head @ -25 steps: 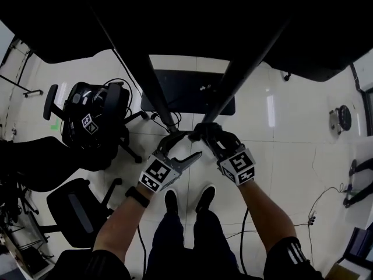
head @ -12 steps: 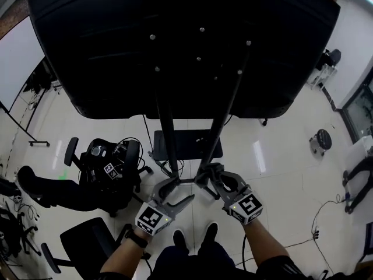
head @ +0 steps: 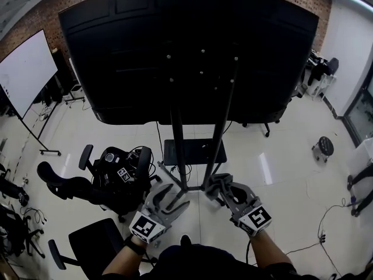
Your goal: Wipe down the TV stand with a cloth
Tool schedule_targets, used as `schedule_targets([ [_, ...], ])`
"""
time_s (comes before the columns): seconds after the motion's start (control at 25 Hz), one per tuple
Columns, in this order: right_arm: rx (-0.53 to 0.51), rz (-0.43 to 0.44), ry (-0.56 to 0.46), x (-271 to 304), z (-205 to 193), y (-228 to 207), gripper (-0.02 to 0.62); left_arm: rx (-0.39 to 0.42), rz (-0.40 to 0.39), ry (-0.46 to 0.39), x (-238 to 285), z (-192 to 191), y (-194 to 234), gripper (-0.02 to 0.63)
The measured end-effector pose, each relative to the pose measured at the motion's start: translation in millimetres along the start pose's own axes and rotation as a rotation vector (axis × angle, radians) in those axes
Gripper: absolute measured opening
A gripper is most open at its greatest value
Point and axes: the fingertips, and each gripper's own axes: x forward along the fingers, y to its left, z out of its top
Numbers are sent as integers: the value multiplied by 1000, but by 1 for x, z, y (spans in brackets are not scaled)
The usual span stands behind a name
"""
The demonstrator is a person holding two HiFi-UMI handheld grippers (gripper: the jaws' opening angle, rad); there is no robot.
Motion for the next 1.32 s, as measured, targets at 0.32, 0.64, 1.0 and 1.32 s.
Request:
schedule_targets([
  [0.32,17,47,30,-73,-4,36,32,-17,81,-33,-29,25,-60,344],
  [0.64,25,96,20,-137,0,69,31,-16,108,-21,-50,31,-138,344],
  [1.0,23,92,13,-158,2,91,31,-20,107,-36,-70,42,-165,344],
  [1.32,36,82,-12,-156,13,106,31,-17,105,-55,-82,45,-167,344],
])
